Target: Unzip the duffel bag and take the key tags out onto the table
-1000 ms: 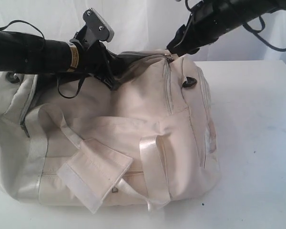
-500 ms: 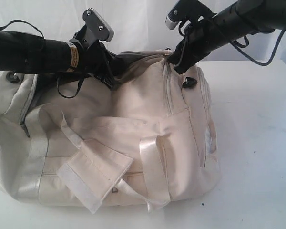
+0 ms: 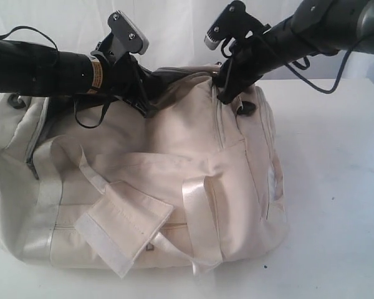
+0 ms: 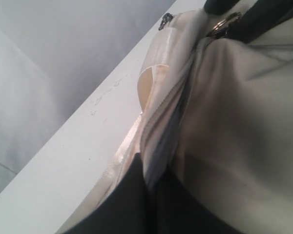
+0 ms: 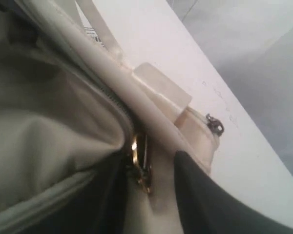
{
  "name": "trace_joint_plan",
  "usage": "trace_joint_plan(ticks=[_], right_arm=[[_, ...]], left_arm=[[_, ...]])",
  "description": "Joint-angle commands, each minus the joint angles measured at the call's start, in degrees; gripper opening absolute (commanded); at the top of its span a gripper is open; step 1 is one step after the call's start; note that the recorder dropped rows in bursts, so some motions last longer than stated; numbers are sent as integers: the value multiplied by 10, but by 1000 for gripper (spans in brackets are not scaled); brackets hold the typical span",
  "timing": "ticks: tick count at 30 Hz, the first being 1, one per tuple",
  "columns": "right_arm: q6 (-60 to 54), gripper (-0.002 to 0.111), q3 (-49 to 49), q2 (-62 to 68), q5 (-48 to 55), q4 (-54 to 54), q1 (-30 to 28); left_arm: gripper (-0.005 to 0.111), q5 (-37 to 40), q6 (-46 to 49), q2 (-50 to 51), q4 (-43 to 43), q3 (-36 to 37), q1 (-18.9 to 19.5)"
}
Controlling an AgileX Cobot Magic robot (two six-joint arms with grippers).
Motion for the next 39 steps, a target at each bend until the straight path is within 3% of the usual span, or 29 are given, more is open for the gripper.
trace_joint_plan(ticks=[1, 5, 14, 24, 33, 39], right_arm=[[-8, 16, 0, 11, -56, 3, 14], [-6, 0, 0, 8, -58, 3, 18], [1, 0, 0, -44, 0, -8, 18], [151, 0, 0, -110, 104, -193, 18], [183, 0, 0, -160, 210, -232, 18], [230, 0, 0, -179, 235, -278, 18]], left_arm=[[0, -24, -6, -18, 4, -2, -8], [0, -20, -6, -18, 4, -2, -8], [0, 46, -6, -18, -15, -2, -8], [0, 168, -6, -18, -47, -2, -8], [0, 278, -6, -18, -70, -2, -8], [0, 293, -6, -18, -70, -2, -8]])
